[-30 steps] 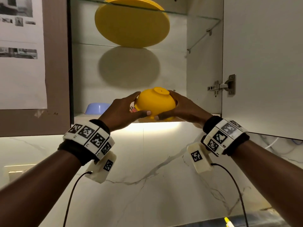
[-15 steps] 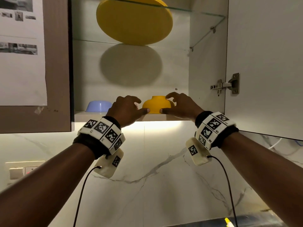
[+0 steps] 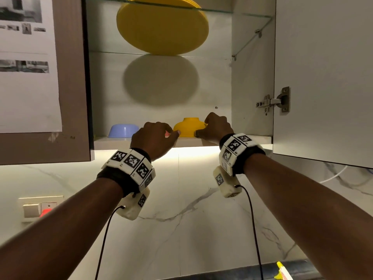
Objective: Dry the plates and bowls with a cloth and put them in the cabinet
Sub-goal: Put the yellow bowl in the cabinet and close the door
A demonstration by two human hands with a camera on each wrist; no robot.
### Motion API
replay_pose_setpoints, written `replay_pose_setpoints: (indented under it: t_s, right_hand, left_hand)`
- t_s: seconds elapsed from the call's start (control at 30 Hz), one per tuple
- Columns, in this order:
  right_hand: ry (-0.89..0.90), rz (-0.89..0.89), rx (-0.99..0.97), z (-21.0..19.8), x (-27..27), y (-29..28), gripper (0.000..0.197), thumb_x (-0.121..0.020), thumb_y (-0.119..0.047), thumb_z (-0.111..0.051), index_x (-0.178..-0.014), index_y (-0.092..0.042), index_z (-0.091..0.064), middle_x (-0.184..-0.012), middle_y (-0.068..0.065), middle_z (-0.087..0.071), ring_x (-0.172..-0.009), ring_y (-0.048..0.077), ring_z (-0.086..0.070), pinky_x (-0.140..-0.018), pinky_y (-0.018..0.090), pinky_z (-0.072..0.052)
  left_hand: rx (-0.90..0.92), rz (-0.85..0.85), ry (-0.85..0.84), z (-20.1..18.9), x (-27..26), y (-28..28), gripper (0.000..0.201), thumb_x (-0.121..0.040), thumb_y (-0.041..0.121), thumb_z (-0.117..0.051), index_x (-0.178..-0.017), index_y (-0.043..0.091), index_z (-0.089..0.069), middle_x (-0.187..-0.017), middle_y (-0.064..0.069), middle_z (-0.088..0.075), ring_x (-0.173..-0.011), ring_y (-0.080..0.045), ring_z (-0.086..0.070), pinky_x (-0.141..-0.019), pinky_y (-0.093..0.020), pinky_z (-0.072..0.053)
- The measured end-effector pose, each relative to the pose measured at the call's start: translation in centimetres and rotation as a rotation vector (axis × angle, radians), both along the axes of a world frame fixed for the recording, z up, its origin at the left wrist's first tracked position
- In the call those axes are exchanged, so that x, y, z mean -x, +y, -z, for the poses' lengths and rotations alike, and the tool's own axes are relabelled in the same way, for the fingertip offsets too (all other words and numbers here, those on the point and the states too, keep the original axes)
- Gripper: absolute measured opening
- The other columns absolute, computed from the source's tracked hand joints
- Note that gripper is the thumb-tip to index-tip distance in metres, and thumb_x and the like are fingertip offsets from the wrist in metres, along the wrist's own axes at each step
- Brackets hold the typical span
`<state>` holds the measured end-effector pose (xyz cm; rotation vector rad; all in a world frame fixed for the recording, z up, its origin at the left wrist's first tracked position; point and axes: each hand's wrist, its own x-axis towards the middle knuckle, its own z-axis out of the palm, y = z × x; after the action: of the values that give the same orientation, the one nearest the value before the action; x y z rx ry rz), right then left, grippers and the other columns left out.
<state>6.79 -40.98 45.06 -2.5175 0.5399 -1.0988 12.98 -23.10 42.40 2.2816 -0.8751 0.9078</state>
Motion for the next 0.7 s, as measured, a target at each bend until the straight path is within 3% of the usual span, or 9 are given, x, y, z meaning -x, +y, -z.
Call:
replay_pose_setpoints:
  t_s: [0.1,0.2,0.27,0.33,0.47,0.6,0.7]
  right_hand:
    - [-0.201,-0.078,0.006,1.3,0.9,-0.3,0.039,-0.084,-0.028,-0.069,-0.119,-0.015,-0.056,-0.115,0.009,-0.061,-0.104,0.028,-0.059,-0.085,0.036,-0.048]
    - [-0.447,-0.197,0.028,2.9,2.2,-0.8,0.025,-0.083,-0.017,-0.067,-0.107,-0.013,-0.064,-0.098,0.002,-0.065,-0.091,0.019,-0.062,-0.082,0.037,-0.053]
    - [-0.594,-0.229,0.045,3.9,3.5,-1.2,0.017,-0.081,-0.009,-0.063,-0.098,-0.012,-0.066,-0.089,0.0,-0.066,-0.082,0.016,-0.062,-0.078,0.04,-0.055]
    - [-0.684,-0.229,0.076,4.8,4.9,-1.6,0.015,-0.081,-0.004,-0.059,-0.092,-0.011,-0.067,-0.083,0.0,-0.066,-0.076,0.017,-0.062,-0.073,0.037,-0.055]
    - [-0.744,-0.211,0.091,6.9,8.1,-2.6,0.015,-0.082,0.0,-0.059,-0.09,-0.01,-0.067,-0.081,-0.001,-0.066,-0.073,0.015,-0.061,-0.069,0.026,-0.05]
    - [-0.756,-0.172,0.055,9.0,12.0,-3.5,0.014,-0.084,0.0,-0.06,-0.092,-0.009,-0.068,-0.083,-0.001,-0.067,-0.073,0.016,-0.06,-0.069,0.022,-0.048]
    - [-0.759,-0.124,-0.023,9.8,15.2,-4.3,0.014,-0.085,0.0,-0.062,-0.093,-0.009,-0.068,-0.085,-0.001,-0.066,-0.074,0.012,-0.059,-0.067,0.011,-0.046]
  left_hand:
    - [0.05,0.011,-0.087,0.9,0.3,0.3,0.044,-0.097,0.056,-0.047,-0.114,0.022,-0.07,-0.111,-0.002,-0.07,-0.107,-0.026,-0.061,-0.081,-0.034,-0.043]
    - [0.131,0.049,-0.169,2.0,0.5,0.5,0.047,-0.098,0.055,-0.045,-0.119,0.018,-0.065,-0.12,-0.005,-0.065,-0.121,-0.027,-0.054,-0.109,-0.05,-0.034]
    - [0.197,0.074,-0.2,2.7,1.2,0.4,0.049,-0.095,0.052,-0.045,-0.124,0.016,-0.062,-0.128,-0.007,-0.061,-0.133,-0.029,-0.046,-0.114,-0.055,-0.026]
    - [0.249,0.096,-0.228,3.4,2.1,0.3,0.048,-0.095,0.049,-0.046,-0.126,0.015,-0.06,-0.132,-0.009,-0.057,-0.137,-0.033,-0.041,-0.112,-0.057,-0.03]
    - [0.279,0.121,-0.244,5.2,4.2,0.4,0.045,-0.095,0.045,-0.05,-0.128,0.015,-0.057,-0.135,-0.011,-0.052,-0.129,-0.037,-0.046,-0.101,-0.054,-0.043]
    - [0.256,0.114,-0.239,6.3,5.8,1.5,0.042,-0.096,0.045,-0.051,-0.129,0.018,-0.053,-0.134,-0.007,-0.051,-0.12,-0.033,-0.051,-0.095,-0.045,-0.045]
    - [0.26,0.108,-0.225,6.3,6.8,2.7,0.042,-0.097,0.042,-0.053,-0.132,0.019,-0.051,-0.137,-0.007,-0.05,-0.119,-0.033,-0.053,-0.09,-0.043,-0.046]
